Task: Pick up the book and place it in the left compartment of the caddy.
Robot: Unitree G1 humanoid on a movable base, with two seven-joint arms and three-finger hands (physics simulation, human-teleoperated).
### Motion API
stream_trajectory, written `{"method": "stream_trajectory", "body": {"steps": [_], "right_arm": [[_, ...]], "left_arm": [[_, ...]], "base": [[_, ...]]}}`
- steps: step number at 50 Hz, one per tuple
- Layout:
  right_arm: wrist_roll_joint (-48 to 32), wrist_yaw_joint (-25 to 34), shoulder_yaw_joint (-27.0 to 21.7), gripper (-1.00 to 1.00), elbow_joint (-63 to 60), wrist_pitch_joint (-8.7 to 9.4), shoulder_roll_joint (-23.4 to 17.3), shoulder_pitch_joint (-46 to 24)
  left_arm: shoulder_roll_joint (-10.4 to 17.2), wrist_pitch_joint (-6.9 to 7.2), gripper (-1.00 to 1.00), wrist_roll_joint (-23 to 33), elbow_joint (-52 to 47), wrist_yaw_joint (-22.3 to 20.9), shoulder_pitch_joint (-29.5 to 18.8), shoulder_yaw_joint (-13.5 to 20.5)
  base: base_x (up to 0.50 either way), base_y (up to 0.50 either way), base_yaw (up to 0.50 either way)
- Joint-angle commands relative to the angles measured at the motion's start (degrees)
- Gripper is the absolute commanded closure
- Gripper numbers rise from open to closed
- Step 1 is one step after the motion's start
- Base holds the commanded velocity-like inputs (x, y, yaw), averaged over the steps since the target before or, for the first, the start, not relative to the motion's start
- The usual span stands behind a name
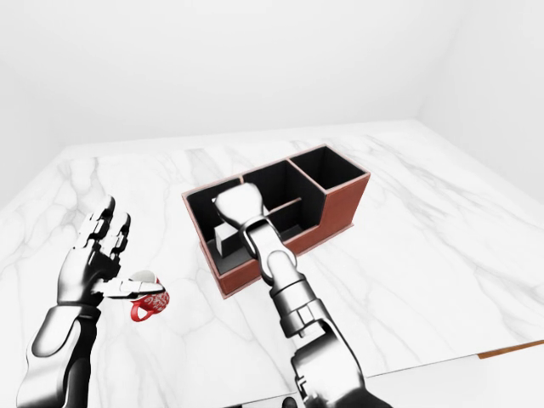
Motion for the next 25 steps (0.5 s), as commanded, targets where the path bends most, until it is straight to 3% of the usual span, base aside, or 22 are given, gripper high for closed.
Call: {"method": "stream_trajectory", "body": {"steps": [1, 25], "right_arm": [[0.24, -5.29, -0.1, 1.0, 5.39, 0.0, 0.35, -1.78], [0.25, -10.41, 0.0, 1.0, 15.63, 0.0, 0.72, -5.26]], "left_arm": [[-0.08, -0.08, -1.0, -0.2, 0.23, -0.2, 0.25, 0.08], [0.04, -0.36, -1.0, -0.43, 0.96, -0.19, 0.15, 0.33]], "base": [[0.0, 0.0, 0.0], [0.0, 0.0, 0.0]]}}
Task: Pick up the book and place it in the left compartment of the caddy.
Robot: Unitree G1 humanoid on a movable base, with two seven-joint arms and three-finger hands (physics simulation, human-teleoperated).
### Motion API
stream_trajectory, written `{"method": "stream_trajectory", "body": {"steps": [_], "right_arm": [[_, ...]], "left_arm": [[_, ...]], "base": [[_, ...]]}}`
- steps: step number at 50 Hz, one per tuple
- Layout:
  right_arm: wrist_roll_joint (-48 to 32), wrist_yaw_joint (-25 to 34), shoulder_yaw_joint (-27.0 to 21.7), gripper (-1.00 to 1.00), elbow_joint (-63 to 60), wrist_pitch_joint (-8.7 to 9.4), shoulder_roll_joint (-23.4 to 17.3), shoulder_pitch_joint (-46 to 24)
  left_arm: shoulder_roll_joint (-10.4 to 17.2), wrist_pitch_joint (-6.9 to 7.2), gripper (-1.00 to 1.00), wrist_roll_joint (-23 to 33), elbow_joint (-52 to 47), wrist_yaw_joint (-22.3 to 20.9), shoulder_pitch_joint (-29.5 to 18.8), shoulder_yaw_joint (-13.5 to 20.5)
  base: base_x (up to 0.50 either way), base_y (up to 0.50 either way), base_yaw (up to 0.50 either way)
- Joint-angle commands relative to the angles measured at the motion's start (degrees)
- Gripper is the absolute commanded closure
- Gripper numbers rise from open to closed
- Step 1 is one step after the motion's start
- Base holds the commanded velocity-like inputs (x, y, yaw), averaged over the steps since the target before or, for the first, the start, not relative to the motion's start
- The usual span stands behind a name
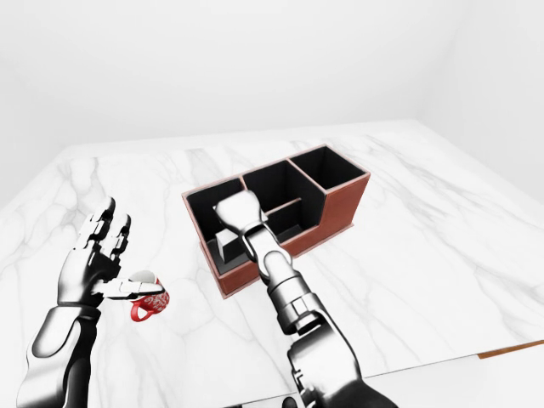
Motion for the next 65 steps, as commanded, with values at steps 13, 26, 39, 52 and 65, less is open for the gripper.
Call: {"method": "stream_trajectory", "body": {"steps": [13, 26, 39, 52, 65], "right_arm": [[1.37, -7.27, -0.69, 1.0, 10.7, 0.0, 0.04, -4.38], [1.74, -10.82, -0.19, 1.0, 17.68, 0.0, 0.39, -6.23], [2.1, -11.97, 0.05, 1.0, 20.97, 0.0, 1.03, -7.16], [2.6, -13.6, 0.13, 1.0, 20.87, 0.0, 2.03, -8.67], [2.46, -14.08, 0.3, 1.0, 22.39, 0.0, 2.37, -8.81]], "left_arm": [[0.09, -0.5, -1.0, -0.31, 0.94, -0.01, 0.11, 0.32], [0.08, -1.23, -1.0, -0.35, 1.83, -0.1, 0.24, 0.31], [0.05, -0.98, -1.0, -0.62, 1.2, -0.35, 0.57, 0.63], [0.16, -1.22, -1.0, -0.92, 1.7, -0.47, 0.46, 0.9], [0.13, -1.41, -1.0, -1.03, 2.08, -0.45, 0.52, 0.92]], "base": [[0.0, 0.0, 0.0], [0.0, 0.0, 0.0], [0.0, 0.0, 0.0], [0.0, 0.0, 0.0], [0.0, 0.0, 0.0]]}}
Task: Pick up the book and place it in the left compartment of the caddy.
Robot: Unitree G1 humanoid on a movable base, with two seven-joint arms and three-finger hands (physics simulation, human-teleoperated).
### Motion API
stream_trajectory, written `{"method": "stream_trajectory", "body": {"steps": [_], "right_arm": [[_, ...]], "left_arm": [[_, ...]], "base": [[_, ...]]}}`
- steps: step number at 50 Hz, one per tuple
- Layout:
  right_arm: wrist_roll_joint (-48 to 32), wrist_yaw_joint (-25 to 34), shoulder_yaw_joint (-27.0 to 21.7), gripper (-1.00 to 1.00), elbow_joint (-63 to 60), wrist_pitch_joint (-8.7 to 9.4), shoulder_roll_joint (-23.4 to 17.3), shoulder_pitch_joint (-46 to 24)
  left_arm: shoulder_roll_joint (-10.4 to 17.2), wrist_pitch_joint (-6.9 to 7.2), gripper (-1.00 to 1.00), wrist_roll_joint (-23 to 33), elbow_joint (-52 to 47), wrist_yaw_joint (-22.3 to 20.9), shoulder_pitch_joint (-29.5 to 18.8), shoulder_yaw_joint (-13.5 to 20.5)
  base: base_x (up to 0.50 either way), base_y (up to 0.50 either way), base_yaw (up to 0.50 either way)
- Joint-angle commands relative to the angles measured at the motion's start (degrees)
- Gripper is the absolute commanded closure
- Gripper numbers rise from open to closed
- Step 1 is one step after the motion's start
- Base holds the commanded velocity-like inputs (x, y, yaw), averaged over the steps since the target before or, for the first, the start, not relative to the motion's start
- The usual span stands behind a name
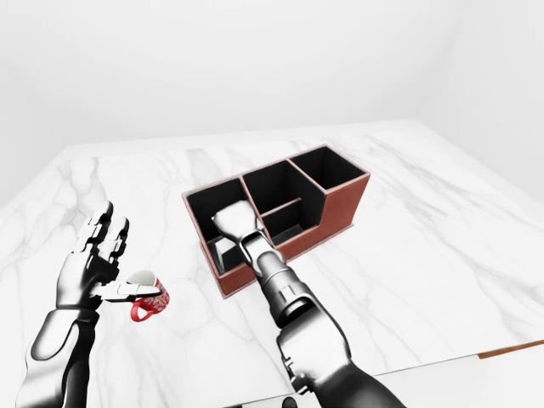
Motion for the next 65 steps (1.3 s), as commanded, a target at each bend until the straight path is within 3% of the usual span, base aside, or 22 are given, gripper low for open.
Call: {"method": "stream_trajectory", "body": {"steps": [1, 26, 39, 40, 41, 65], "right_arm": [[0.95, -2.42, -0.45, 1.0, 2.5, 0.0, 0.59, -0.84], [1.28, -2.81, -0.47, 1.0, 6.31, 0.0, 0.82, -1.02], [2.2, -1.6, -0.8, 1.0, 7.89, 0.0, 0.92, -1.04], [2.24, -1.51, -0.8, 0.77, 7.84, 0.0, 0.93, -1.05], [2.28, -1.26, -0.74, -0.98, 7.3, 0.0, 1.0, -0.83], [3.05, 1.62, -0.55, -1.0, 1.69, 0.0, 0.45, 0.79]], "left_arm": [[0.0, -0.29, -1.0, -0.2, 0.5, -0.01, 0.03, 0.16], [0.13, -0.73, -1.0, -0.55, 1.32, -0.09, 0.07, 0.18], [0.31, -2.51, -1.0, -0.59, 4.26, 0.18, -0.48, -0.18], [0.33, -2.53, -1.0, -0.6, 4.35, 0.23, -0.51, -0.18], [0.33, -2.68, -1.0, -0.58, 4.51, 0.27, -0.51, -0.23], [0.41, -3.19, -1.0, -0.27, 5.05, 0.89, -0.64, -0.79]], "base": [[0.0, 0.0, 0.0], [0.0, 0.0, 0.0], [0.0, 0.0, 0.0], [0.0, 0.0, 0.0], [0.0, 0.0, 0.0], [0.0, 0.0, 0.0]]}}
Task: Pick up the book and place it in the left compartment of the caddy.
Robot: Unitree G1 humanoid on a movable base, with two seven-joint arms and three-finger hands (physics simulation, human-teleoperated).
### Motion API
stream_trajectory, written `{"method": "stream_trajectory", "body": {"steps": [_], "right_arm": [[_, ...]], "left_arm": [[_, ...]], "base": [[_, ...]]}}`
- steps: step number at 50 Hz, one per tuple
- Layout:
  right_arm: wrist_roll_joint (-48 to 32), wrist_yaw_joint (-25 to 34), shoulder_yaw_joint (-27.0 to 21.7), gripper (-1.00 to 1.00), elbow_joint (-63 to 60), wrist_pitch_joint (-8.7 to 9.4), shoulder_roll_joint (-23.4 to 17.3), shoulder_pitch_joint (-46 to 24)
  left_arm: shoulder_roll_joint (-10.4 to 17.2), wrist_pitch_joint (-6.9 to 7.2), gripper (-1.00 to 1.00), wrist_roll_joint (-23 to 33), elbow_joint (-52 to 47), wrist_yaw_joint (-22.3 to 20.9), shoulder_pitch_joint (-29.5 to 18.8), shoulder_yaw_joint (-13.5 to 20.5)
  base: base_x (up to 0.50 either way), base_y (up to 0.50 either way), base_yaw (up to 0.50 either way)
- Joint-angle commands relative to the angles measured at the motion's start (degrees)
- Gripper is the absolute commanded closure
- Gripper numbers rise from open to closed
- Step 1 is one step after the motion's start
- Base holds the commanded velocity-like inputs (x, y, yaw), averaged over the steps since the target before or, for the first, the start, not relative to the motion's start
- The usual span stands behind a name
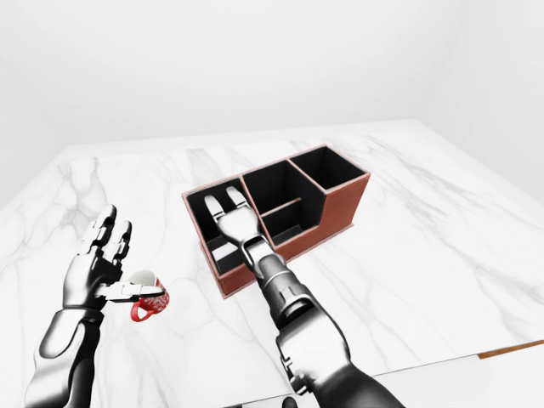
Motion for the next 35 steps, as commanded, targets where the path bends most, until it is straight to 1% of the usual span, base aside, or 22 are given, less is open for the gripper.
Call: {"method": "stream_trajectory", "body": {"steps": [1, 5, 6, 7, 8, 10, 11, 12, 13, 14, 15, 16, 18, 22, 24, 25, 26, 27, 30, 34, 35], "right_arm": [[0.25, 1.91, 0.27, -1.0, -1.55, 0.0, 0.09, 0.64], [0.23, 1.96, 0.27, -1.0, -1.61, 0.0, 0.08, 0.66], [0.6, 5.5, 0.22, -1.0, -6.91, 0.0, -0.28, 2.5], [0.69, 7.31, 0.27, -1.0, -9.83, 0.0, -0.47, 3.78], [0.97, 11.73, 0.31, -1.0, -16.69, 0.0, -0.93, 6.7], [0.94, 12.61, 0.32, -1.0, -18.22, 0.0, -1.0, 7.45], [0.94, 15.72, 0.43, -1.0, -23.49, 0.0, -1.3, 9.66], [1.56, 21.23, 0.41, -1.0, -31.84, 0.0, -1.57, 13.25], [1.57, 21.79, 0.41, -1.0, -32.75, 0.0, -1.57, 13.69], [2.01, 29.69, 0.59, -1.0, -45.51, 0.0, -2.27, 18.8], [2.44, 33.65, 0.48, -1.0, -51.48, 0.0, -2.56, 21.17], [2.56, 35.93, 0.41, -1.0, -55.05, 0.0, -2.76, 22.51], [3.65, 43.09, 0.04, -1.0, -65.54, 0.0, -3.26, 26.2], [5.05, 51.64, -0.55, -1.0, -78.64, 0.0, -3.88, 29.89], [5.71, 54.69, -0.78, -1.0, -83.24, 0.0, -4.04, 30.87], [6.41, 57.87, -1.1, -1.0, -88.04, 0.0, -4.22, 31.92], [7.03, 58.26, -1.39, -1.0, -90.93, 0.0, -4.14, 32.5], [7.12, 58.26, -1.54, -1.0, -92.59, 0.0, -4.43, 32.77], [8.64, 58.26, -2.36, -1.0, -98.0, 0.0, -4.61, 33.68], [11.51, 58.26, -5.01, -1.0, -105.84, 0.0, -5.33, 33.21], [12.04, 58.26, -5.45, -1.0, -106.94, 0.36, -5.62, 32.99]], "left_arm": [[0.04, -0.2, -1.0, 0.12, 0.27, 0.21, -0.08, -0.17], [0.05, -0.17, -1.0, 0.09, 0.26, 0.22, -0.09, -0.19], [0.12, -0.08, -1.0, 0.06, 0.25, 0.24, -0.18, -0.15], [0.14, -0.06, -1.0, 0.07, 0.29, 0.27, -0.23, -0.14], [0.21, -0.07, -1.0, 0.14, 0.32, 0.29, -0.3, -0.13], [0.22, -0.07, -1.0, 0.14, 0.33, 0.3, -0.31, -0.13], [0.27, 0.05, -1.0, 0.14, 0.25, 0.33, -0.37, -0.11], [0.32, 0.27, -1.0, 0.13, 0.05, 0.38, -0.46, -0.1], [0.32, 0.28, -1.0, 0.14, 0.04, 0.38, -0.46, -0.1], [0.38, 0.55, -1.0, 0.18, -0.29, 0.45, -0.56, -0.11], [0.4, 0.66, -1.0, 0.24, -0.37, 0.5, -0.66, -0.14], [0.4, 0.8, -1.0, 0.27, -0.5, 0.53, -0.7, -0.17], [0.34, 1.33, -1.0, 0.39, -1.34, 0.56, -0.69, -0.38], [0.09, 2.66, -1.0, 0.44, -3.49, 0.39, -0.35, -0.56], [-0.1, 3.11, -1.0, 0.57, -4.4, 0.25, -0.14, -0.66], [-0.23, 3.69, -1.0, 0.58, -5.45, 0.17, 0.1, -0.76], [-0.35, 4.22, -1.0, 0.59, -6.26, 0.14, 0.23, -0.77], [-0.46, 4.45, -1.0, 0.63, -6.83, 0.11, 0.29, -0.75], [-0.79, 4.45, -1.0, 0.6, -9.18, -0.15, 0.77, -0.66], [-1.28, 4.45, -1.0, -0.01, -13.0, -0.34, 1.35, -0.06], [-1.43, 4.45, -1.0, -0.11, -13.59, -0.43, 1.51, 0.03]], "base": [[0.0, 0.0, 0.0], [0.0, 0.0, 0.0], [0.0, 0.0, 0.0], [0.0, 0.0, 0.0], [0.0, 0.0, 0.0], [0.0, 0.0, 0.0], [0.0, 0.0, 0.0], [0.0, 0.0, 0.0], [0.0, 0.0, 0.0], [0.0, 0.0, 0.0], [0.0, 0.0, 0.0], [0.0, 0.0, 0.0], [0.0, 0.0, 0.0], [0.0, 0.0, 0.0], [0.0, 0.0, 0.0], [0.0, 0.0, 0.0], [0.0, 0.0, 0.0], [0.0, 0.0, 0.0], [0.0, 0.0, 0.0], [0.0, 0.0, 0.0], [0.0, 0.0, 0.0]]}}
